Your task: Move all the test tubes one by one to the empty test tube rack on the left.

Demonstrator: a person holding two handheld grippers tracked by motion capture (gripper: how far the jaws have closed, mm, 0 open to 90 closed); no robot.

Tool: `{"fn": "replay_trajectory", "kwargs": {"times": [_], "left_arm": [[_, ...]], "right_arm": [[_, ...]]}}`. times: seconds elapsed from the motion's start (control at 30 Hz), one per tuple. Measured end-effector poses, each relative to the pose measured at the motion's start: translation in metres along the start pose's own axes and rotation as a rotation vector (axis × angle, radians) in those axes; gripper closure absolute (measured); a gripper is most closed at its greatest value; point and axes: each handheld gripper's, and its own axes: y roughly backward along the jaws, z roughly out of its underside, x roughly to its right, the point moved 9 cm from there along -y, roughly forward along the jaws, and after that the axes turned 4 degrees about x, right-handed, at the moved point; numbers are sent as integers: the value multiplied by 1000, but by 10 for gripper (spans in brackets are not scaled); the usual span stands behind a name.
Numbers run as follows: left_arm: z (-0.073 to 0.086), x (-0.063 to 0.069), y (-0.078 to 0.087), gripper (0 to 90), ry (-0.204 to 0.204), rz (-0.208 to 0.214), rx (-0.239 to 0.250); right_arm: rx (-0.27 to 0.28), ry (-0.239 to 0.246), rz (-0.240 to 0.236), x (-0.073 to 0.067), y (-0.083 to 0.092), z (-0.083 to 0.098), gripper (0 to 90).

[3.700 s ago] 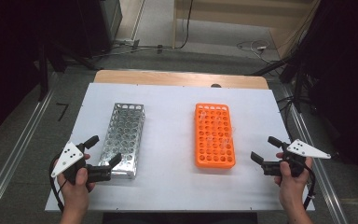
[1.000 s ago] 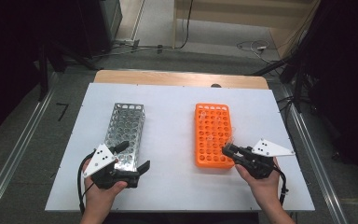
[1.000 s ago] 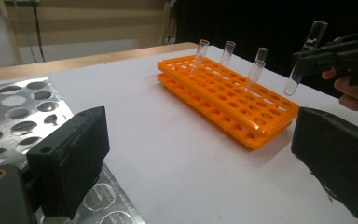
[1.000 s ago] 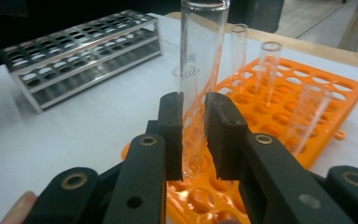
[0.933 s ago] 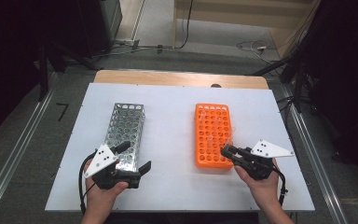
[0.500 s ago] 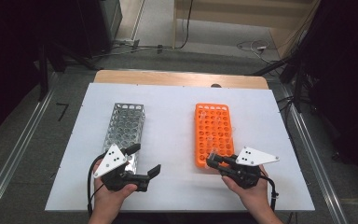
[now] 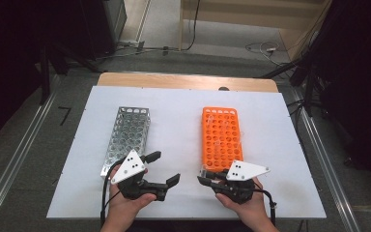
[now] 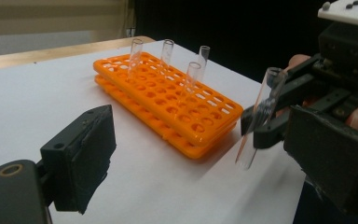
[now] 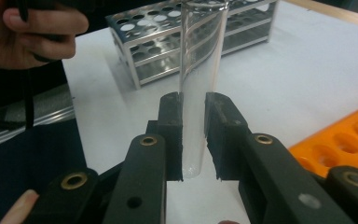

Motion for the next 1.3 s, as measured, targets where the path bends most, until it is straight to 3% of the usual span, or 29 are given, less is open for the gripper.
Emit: {"fn": "replay_trajectory", "kwargs": {"times": [0.27, 0.43, 0.53, 0.73, 0.93, 1.13, 1.3], "left_arm": [[1, 12, -6, 250, -15, -6, -29], [2, 22, -10, 323, -14, 52, -40], [3, 30, -12, 421, -25, 92, -51], [10, 42, -21, 521, -44, 136, -95], [14, 46, -25, 620, -40, 139, -110], [18, 49, -28, 738, -65, 140, -133], [19, 48, -28, 756, -73, 134, -138]], "right_arm": [[-27, 24, -20, -10, -10, 4, 742], [-37, 25, -27, -12, -13, 6, 742], [-48, 38, -34, -16, -16, 7, 743], [-52, 42, -50, -19, -19, 7, 743], [-59, 62, -63, -25, -20, 7, 743], [-59, 67, -69, -26, -19, 6, 743], [-63, 65, -71, -27, -19, 7, 742]]}}
